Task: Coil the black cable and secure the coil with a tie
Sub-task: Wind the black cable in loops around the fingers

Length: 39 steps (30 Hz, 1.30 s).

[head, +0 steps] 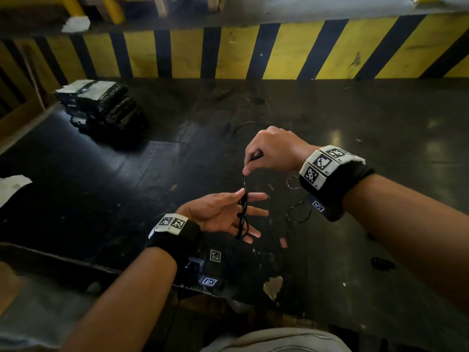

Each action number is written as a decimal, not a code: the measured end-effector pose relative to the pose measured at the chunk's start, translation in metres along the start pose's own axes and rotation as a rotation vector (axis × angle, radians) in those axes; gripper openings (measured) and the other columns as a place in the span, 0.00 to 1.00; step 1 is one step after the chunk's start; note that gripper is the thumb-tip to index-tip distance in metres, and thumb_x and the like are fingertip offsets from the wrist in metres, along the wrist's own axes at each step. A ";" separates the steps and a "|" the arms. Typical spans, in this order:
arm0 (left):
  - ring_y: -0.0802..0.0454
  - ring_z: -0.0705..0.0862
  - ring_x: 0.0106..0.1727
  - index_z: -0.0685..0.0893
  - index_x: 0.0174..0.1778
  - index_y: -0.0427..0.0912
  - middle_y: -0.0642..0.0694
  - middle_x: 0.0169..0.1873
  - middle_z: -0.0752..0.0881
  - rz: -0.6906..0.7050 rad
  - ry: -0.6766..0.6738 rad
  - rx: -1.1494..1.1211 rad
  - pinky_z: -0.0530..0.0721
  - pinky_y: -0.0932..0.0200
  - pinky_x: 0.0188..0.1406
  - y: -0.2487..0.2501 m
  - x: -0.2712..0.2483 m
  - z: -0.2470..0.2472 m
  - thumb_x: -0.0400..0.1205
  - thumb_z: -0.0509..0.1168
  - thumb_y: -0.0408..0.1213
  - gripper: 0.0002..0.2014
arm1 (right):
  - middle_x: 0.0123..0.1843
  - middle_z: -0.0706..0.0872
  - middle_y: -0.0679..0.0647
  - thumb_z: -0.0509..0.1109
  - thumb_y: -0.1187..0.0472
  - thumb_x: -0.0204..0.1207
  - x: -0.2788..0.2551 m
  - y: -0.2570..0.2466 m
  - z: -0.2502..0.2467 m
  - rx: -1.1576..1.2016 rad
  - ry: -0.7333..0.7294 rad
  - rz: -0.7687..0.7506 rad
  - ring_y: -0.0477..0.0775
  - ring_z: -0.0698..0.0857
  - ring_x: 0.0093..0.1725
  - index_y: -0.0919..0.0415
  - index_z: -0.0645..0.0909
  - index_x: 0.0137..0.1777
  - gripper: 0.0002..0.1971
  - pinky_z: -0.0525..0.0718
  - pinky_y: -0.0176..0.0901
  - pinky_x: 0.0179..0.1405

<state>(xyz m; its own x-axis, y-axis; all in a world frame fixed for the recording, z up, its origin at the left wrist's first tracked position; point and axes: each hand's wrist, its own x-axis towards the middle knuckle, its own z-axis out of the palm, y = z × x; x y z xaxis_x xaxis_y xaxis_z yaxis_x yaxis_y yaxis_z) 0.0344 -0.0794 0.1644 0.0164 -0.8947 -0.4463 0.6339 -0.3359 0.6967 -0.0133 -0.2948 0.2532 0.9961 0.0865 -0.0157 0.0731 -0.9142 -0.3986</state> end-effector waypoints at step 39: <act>0.20 0.77 0.73 0.75 0.78 0.68 0.31 0.82 0.67 0.200 0.289 0.092 0.78 0.28 0.72 0.036 -0.002 -0.042 0.89 0.51 0.56 0.21 | 0.47 0.90 0.47 0.64 0.55 0.87 -0.049 -0.018 0.097 0.246 -0.334 -0.019 0.40 0.87 0.36 0.47 0.87 0.60 0.11 0.80 0.34 0.35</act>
<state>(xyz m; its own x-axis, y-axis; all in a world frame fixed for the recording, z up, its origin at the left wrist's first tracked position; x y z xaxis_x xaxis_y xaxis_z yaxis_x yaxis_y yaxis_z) 0.0899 -0.0773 0.1673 0.3591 -0.8297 -0.4275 0.5244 -0.1996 0.8278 -0.0687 -0.2436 0.1720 0.9211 0.2636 -0.2866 0.0376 -0.7928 -0.6083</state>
